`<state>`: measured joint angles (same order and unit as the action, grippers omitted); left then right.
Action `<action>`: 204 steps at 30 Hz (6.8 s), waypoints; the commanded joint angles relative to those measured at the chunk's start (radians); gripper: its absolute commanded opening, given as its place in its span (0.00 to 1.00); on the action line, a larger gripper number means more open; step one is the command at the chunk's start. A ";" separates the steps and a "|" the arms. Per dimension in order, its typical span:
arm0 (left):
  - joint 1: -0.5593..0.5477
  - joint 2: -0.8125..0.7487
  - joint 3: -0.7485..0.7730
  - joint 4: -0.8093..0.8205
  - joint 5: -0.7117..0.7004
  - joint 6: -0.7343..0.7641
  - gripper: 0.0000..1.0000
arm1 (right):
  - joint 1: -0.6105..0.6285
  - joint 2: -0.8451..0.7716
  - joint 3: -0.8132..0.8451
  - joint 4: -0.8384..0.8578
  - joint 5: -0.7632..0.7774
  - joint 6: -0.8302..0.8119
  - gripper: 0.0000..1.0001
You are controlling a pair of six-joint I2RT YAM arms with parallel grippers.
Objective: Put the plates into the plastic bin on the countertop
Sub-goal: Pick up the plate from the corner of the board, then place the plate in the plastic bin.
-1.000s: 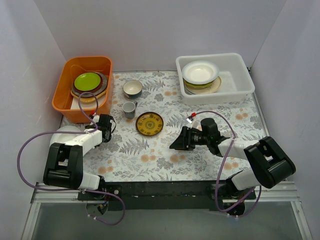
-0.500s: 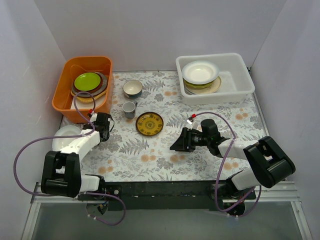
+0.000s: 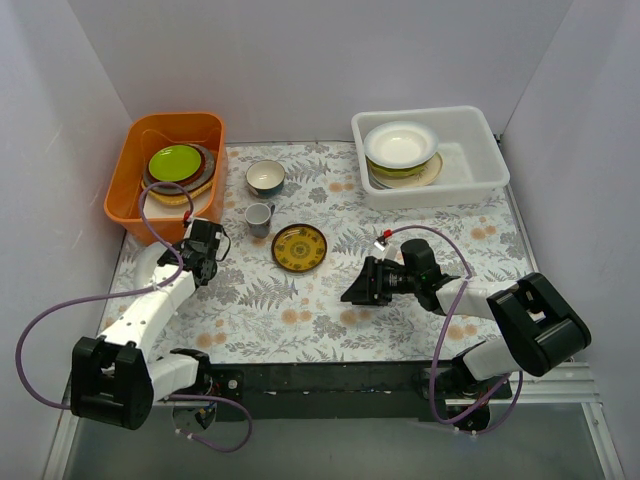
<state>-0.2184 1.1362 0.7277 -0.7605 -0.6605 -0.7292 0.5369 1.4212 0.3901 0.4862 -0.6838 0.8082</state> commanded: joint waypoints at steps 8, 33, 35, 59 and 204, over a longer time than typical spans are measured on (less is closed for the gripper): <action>-0.094 -0.065 0.070 -0.060 0.229 0.030 0.00 | -0.003 -0.050 0.030 -0.067 0.024 -0.037 0.70; -0.262 -0.102 0.111 -0.076 0.571 0.159 0.00 | -0.003 -0.031 0.070 -0.129 0.023 -0.055 0.70; -0.286 -0.092 0.111 -0.048 0.573 0.162 0.00 | -0.005 -0.031 0.076 -0.136 0.021 -0.061 0.70; -0.644 0.154 0.253 -0.028 0.377 -0.068 0.00 | -0.014 -0.024 0.150 -0.155 0.000 -0.032 0.69; -0.510 0.082 0.441 -0.148 0.659 -0.602 0.84 | -0.023 0.206 -0.129 0.486 -0.039 0.259 0.05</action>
<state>-0.7345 1.2682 1.1790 -0.9096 -0.0135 -1.3247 0.5064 1.6436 0.2653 0.8806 -0.7097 1.0496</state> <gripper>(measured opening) 0.839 0.152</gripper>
